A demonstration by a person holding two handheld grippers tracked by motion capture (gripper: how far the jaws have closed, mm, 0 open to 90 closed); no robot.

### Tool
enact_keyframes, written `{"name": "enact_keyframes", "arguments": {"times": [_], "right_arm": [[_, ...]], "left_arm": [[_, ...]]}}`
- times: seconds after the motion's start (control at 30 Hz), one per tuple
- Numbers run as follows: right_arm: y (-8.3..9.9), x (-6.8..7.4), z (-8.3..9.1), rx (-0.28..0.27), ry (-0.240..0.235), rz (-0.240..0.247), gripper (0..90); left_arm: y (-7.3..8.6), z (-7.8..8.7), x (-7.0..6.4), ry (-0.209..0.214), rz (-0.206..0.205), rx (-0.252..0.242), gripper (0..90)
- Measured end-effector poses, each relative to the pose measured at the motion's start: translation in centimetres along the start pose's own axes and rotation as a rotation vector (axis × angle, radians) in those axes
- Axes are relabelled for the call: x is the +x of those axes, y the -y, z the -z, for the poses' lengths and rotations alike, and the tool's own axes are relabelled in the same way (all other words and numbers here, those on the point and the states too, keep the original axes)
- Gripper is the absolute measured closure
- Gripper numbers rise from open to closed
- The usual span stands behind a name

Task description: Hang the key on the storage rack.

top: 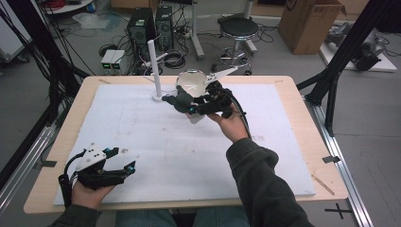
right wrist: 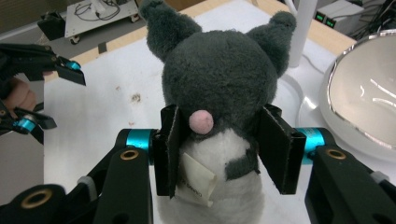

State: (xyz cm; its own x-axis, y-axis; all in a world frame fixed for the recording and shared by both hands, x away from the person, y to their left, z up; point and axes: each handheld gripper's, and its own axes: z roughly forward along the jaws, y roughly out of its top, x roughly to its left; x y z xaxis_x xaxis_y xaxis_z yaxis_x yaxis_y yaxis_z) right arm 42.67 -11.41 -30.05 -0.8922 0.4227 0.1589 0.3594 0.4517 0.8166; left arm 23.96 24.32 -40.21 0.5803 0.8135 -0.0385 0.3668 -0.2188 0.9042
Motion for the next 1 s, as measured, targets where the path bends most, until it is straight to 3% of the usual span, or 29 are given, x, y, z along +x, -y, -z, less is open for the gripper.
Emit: {"name": "enact_keyframes", "arguments": {"times": [1.0], "right_arm": [[-3.9, -0.7, -1.6, -0.010, 0.009, 0.036, 53.3]], "left_arm": [[0.0, 0.0, 0.0, -0.003, -0.005, -0.002, 20.8]]}}
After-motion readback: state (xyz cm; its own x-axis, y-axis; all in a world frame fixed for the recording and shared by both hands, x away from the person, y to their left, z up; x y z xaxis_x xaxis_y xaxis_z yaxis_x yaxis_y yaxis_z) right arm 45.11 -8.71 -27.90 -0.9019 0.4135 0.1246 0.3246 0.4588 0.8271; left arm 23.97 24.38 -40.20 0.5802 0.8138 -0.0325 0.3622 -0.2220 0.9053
